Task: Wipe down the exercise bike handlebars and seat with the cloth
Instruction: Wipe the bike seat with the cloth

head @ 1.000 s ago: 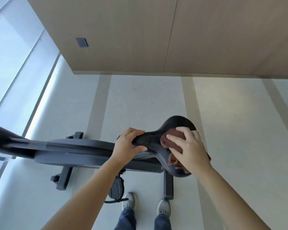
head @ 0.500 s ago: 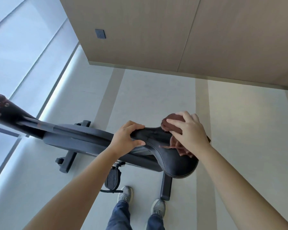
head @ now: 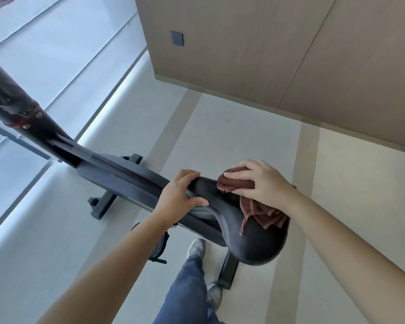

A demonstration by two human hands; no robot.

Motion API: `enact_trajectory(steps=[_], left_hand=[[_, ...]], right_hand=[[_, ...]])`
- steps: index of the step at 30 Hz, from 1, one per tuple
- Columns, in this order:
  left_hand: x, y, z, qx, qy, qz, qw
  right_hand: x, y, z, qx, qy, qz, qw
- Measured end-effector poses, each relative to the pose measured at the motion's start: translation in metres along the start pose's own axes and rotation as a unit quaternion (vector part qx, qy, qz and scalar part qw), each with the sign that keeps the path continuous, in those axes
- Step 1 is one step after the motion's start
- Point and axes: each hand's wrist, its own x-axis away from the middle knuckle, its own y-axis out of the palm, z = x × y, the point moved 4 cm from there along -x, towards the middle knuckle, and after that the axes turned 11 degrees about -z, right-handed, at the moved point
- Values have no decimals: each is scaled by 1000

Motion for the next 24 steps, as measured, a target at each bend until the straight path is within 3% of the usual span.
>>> enact_trajectory(steps=[4,8,13,20,24], left_hand=[[1,4,-10,16,-34,1,999],[3,7,-15,29,-54,19,998],[6,8,-13,29,-59,43,997],[4,7,-12,19,-45,31,998],[3,5,-9,0,-24,22,999]], right_hand=[[-41,-2,-2,-59,-35,-117,991],[-74,6,-14,-124,-69,-157,977],[-90,21,-25,-269,-72,-257,925],[-63,-12,19,-189,-49,-311,930],[-75,-4,14,-213,-41,-322,922]])
